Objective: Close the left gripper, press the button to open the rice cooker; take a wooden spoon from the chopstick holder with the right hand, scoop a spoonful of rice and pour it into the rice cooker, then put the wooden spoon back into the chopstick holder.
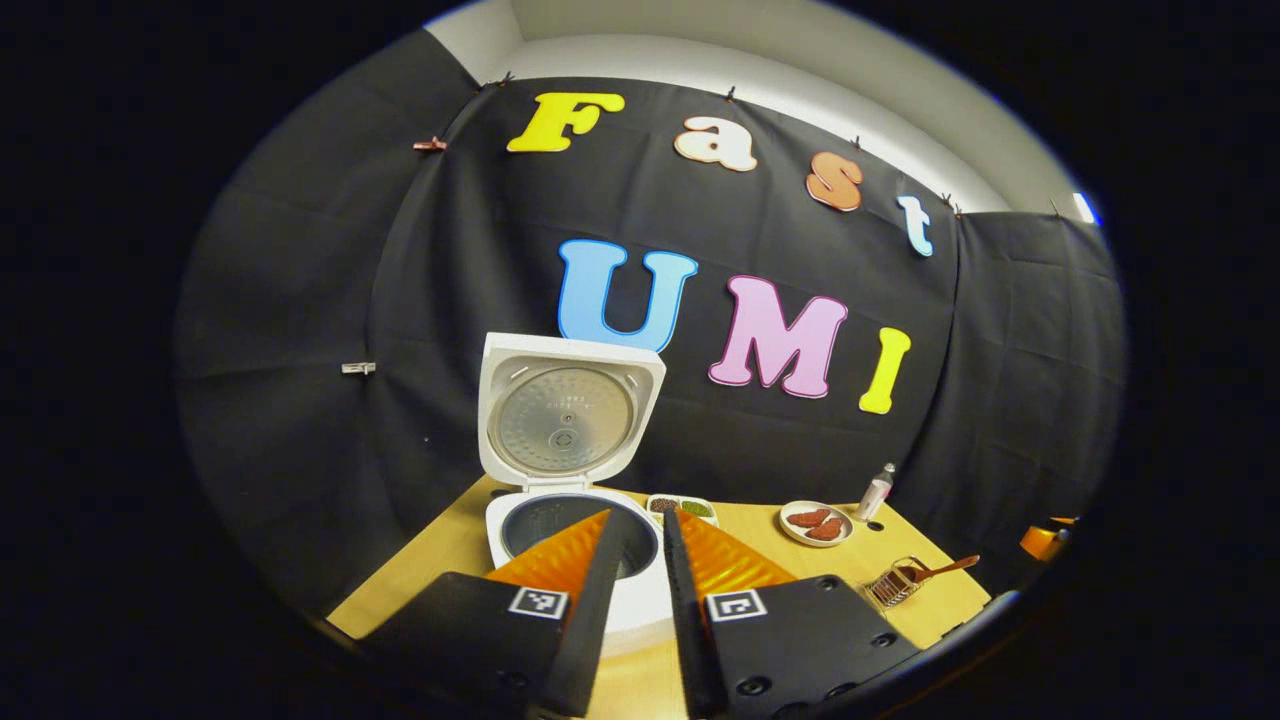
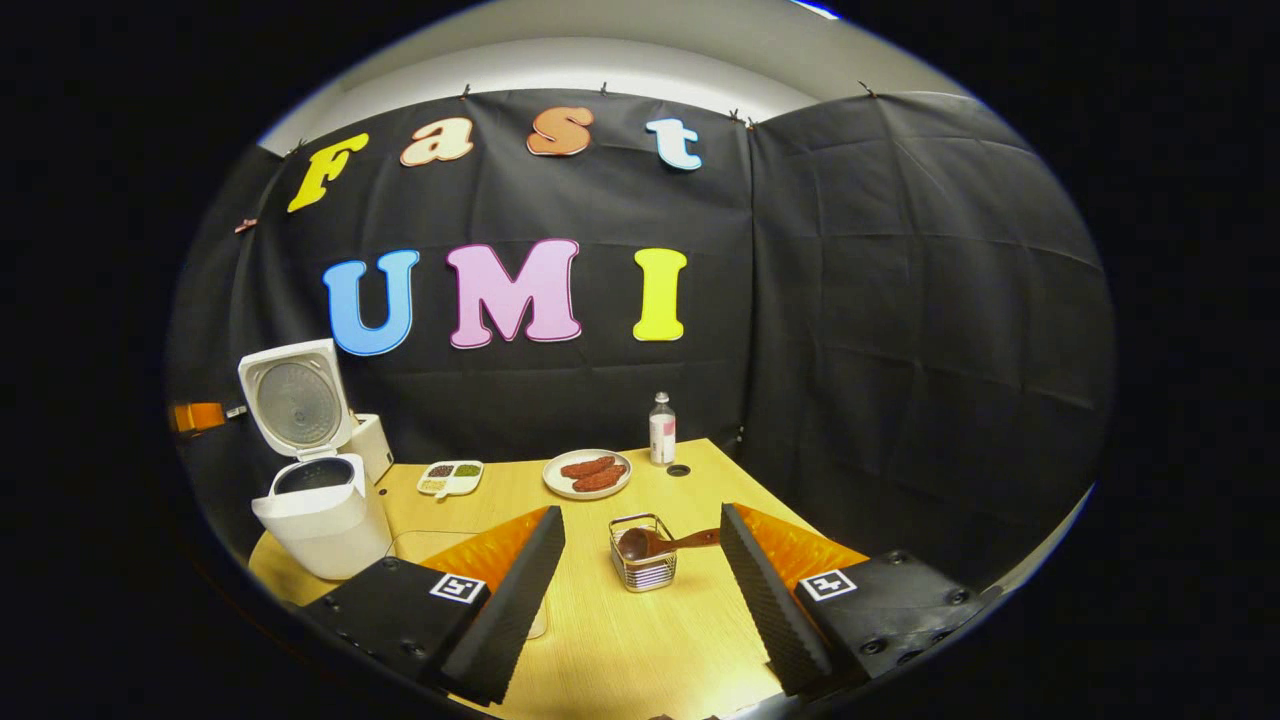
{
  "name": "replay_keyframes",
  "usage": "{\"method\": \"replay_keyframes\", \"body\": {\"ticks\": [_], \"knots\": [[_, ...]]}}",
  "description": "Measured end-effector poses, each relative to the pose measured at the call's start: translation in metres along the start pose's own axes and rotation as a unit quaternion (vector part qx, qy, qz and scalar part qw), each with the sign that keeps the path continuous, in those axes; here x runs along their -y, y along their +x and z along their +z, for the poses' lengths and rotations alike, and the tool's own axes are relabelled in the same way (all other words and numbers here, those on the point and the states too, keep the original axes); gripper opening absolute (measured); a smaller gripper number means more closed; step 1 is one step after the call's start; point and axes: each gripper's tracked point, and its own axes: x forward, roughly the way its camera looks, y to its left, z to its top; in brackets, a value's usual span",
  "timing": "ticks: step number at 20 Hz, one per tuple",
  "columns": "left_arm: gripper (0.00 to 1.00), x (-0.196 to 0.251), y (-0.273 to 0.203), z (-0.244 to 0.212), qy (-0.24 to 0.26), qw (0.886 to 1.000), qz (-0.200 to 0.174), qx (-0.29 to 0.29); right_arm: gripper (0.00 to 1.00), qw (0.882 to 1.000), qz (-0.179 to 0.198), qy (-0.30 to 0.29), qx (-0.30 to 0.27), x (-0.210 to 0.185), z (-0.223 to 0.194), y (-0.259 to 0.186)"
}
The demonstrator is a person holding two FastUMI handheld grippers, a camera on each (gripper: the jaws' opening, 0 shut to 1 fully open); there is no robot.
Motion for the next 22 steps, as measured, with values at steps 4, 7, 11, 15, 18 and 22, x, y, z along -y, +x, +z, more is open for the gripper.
{"method": "replay_keyframes", "body": {"ticks": [4, 7, 11, 15, 18, 22], "knots": [[0.84, 0.031, -0.016, -0.007, 0.028, 1.0, 0.012, -0.007, 0.98, 0.999, 0.009, 0.039, -0.024, 0.015, -0.016, 0.03], [0.95, 0.062, -0.02, -0.016, 0.039, 0.999, 0.017, -0.02, 0.99, 0.999, 0.009, 0.034, -0.032, 0.028, -0.03, 0.058], [0.96, 0.097, -0.019, -0.028, 0.034, 0.998, 0.026, -0.035, 0.99, 0.996, 0.009, 0.06, -0.064, 0.047, -0.057, 0.089], [0.96, 0.114, -0.014, -0.049, 0.045, 0.996, 0.048, -0.068, 0.98, 0.991, 0.006, 0.087, -0.097, 0.066, -0.087, 0.108], [0.95, 0.128, -0.011, -0.065, 0.039, 0.994, 0.06, -0.088, 0.98, 0.989, 0.026, 0.089, -0.114, 0.069, -0.106, 0.123], [0.96, 0.146, -0.004, -0.093, 0.036, 0.989, 0.076, -0.121, 0.99, 0.986, 0.042, 0.093, -0.133, 0.073, -0.128, 0.151]]}}
